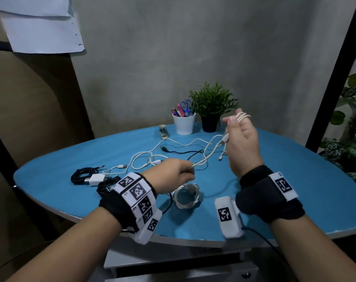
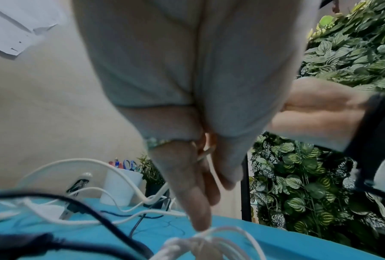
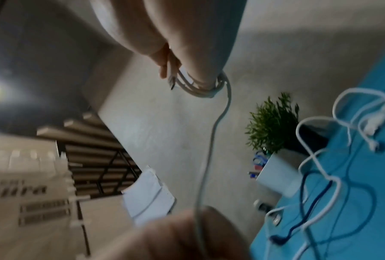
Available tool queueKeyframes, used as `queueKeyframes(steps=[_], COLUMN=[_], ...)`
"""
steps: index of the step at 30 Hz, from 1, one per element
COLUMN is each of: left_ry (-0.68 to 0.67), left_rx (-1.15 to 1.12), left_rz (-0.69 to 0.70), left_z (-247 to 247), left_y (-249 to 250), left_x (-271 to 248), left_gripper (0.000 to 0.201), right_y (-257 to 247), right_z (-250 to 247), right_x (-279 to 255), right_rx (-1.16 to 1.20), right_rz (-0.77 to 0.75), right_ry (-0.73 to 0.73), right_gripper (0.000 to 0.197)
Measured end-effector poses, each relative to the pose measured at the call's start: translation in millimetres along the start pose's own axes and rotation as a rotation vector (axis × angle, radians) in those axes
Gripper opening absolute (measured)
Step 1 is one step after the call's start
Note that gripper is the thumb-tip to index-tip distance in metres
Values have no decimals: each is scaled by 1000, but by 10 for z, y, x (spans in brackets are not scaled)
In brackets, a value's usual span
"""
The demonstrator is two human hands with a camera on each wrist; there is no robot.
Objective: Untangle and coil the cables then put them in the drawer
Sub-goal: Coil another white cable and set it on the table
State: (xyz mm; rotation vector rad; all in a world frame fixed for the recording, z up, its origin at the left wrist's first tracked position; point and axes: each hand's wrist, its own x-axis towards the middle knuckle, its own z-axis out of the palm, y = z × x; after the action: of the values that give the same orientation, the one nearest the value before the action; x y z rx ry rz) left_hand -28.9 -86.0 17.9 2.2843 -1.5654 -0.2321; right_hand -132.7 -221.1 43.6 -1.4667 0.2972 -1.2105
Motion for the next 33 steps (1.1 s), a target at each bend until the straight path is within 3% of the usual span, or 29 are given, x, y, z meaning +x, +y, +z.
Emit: queueKeyframes(steps=[2,4,8,13,16,22,29,33], left_ry=[113,253,516,528,498,423,140,74], left_rx=[-7,-34,-36,-9,40,5,-144,-86], left_rz=[97,193,321,324,231,127,21,0], left_z=[-68,-130,-292,-480,-530,-481,-232,-176], left_y=[52,65,48,2,-127,-231,-70,22], left_x=[3,35,121,222,253,142,31,-43], left_gripper=[13,16,17,16,22,24,26,39], right_y=[87,156,152,33,13,-59,-234,-259], right_z=[-38,-56,-47,-96,-117,-160,-114,-105], right_x=[-3,-1,-51,-133,-179,-178,-136,-99], right_rx=[-327,-548,-572,-651,-707,-22,520,760], right_rz=[-129,-161,-79,-29,17,314,374,335], right_ry=[-78,-192,-350,-524,-660,-560,-360,-255], right_gripper=[22,24,20,42,45,45,43,39])
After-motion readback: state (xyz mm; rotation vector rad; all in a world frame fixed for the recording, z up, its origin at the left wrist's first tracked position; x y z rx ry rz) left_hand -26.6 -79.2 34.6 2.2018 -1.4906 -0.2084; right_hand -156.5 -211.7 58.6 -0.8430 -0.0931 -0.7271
